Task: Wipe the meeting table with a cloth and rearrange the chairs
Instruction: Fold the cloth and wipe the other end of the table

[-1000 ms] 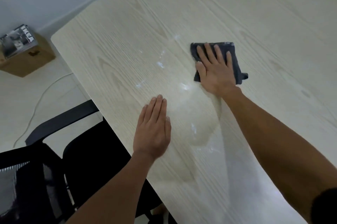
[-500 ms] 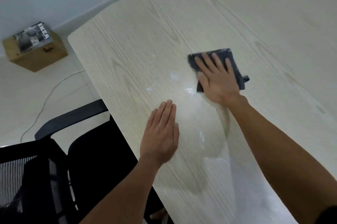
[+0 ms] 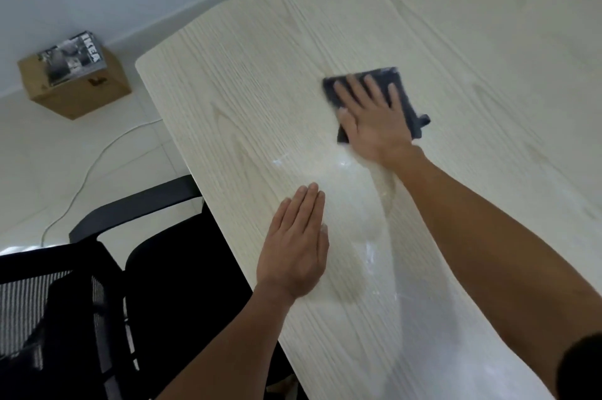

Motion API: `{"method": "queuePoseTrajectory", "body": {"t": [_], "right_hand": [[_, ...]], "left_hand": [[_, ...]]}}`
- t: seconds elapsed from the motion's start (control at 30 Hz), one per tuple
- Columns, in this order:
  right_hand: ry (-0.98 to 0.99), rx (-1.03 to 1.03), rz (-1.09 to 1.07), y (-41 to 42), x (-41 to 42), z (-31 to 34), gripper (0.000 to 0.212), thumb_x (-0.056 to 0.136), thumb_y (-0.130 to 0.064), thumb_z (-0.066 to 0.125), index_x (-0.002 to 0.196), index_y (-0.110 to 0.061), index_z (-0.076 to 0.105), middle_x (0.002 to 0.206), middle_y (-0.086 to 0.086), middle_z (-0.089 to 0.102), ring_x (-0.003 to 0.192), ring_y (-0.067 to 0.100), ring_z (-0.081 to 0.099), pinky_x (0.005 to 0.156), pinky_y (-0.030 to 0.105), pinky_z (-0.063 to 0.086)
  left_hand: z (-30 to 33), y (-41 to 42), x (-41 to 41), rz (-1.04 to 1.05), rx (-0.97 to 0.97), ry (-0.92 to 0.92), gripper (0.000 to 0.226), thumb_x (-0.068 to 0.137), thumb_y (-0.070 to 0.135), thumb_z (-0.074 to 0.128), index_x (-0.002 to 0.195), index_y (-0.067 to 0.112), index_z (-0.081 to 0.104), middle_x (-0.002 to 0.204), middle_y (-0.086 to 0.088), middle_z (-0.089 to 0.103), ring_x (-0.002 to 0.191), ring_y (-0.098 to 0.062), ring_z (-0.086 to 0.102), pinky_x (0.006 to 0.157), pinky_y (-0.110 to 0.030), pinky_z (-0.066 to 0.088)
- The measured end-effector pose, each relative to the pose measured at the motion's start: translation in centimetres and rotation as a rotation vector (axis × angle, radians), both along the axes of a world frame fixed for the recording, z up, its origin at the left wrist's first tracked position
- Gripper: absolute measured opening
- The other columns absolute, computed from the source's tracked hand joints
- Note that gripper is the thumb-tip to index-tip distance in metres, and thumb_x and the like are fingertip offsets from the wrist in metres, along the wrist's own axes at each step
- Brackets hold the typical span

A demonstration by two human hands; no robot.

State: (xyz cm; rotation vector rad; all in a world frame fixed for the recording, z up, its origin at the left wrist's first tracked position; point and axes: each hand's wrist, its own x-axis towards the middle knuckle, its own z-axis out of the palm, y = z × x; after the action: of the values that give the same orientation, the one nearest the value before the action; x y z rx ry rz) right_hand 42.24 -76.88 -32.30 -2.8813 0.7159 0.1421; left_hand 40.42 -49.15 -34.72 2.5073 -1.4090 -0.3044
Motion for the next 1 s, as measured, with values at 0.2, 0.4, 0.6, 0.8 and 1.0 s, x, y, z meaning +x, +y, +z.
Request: {"method": "queuePoseTrajectory", "body": {"t": [0.2, 0.4, 0.6, 0.8, 1.0], "right_hand": [[-0.019, 0.076, -0.093, 1.1, 12.9, 0.5, 0.060, 0.112, -0.046, 0.010, 0.169, -0.028, 0.005, 0.177, -0.003, -0.001, 0.163, 0.026, -0.004, 0.129, 0.056, -0.007], [-0.001, 0.023, 0.428, 4.3, 5.8, -0.4, 0.058, 0.111, -0.048, 0.010, 0.167, -0.034, 0.013, 0.175, -0.009, 0.008, 0.162, 0.018, 0.004, 0.130, 0.050, -0.001], [-0.015, 0.036, -0.102, -1.0, 9.5, 0.6, 0.060, 0.111, -0.048, 0.010, 0.169, -0.031, 0.006, 0.177, -0.005, 0.001, 0.163, 0.024, -0.002, 0.129, 0.056, -0.006], [0.006, 0.011, 0.387, 5.3, 10.7, 0.3, 0.059, 0.111, -0.048, 0.009, 0.168, -0.035, 0.008, 0.177, -0.008, 0.005, 0.163, 0.021, 0.000, 0.129, 0.051, -0.006], [-0.014, -0.047, 0.422, -2.1, 0.6, 0.2, 0.055, 0.112, -0.048, 0.015, 0.167, -0.038, 0.014, 0.175, -0.011, 0.010, 0.163, 0.019, 0.005, 0.130, 0.048, -0.006]], "left_hand": [[-0.2, 0.2, 0.1, 0.013, -0.046, -0.012, 0.055, 0.112, 0.030, 0.029, 0.163, 0.010, 0.031, 0.173, -0.004, 0.025, 0.162, -0.016, 0.014, 0.131, -0.043, 0.020], [-0.4, 0.3, 0.2, 0.016, -0.024, -0.012, 0.057, 0.112, 0.032, 0.027, 0.164, 0.011, 0.028, 0.174, -0.003, 0.021, 0.162, -0.016, 0.011, 0.131, -0.043, 0.020], [-0.2, 0.0, 0.3, 0.008, -0.067, -0.008, 0.055, 0.111, 0.030, 0.032, 0.163, 0.010, 0.033, 0.172, -0.004, 0.027, 0.162, -0.017, 0.016, 0.130, -0.044, 0.023], [-0.2, 0.3, 0.5, 0.013, -0.037, -0.012, 0.055, 0.112, 0.029, 0.030, 0.163, 0.010, 0.032, 0.173, -0.004, 0.025, 0.162, -0.016, 0.014, 0.131, -0.042, 0.019], [0.0, 0.1, 0.3, 0.020, -0.053, -0.011, 0.055, 0.111, 0.029, 0.034, 0.163, 0.010, 0.033, 0.172, -0.005, 0.026, 0.162, -0.017, 0.016, 0.131, -0.042, 0.018]]}}
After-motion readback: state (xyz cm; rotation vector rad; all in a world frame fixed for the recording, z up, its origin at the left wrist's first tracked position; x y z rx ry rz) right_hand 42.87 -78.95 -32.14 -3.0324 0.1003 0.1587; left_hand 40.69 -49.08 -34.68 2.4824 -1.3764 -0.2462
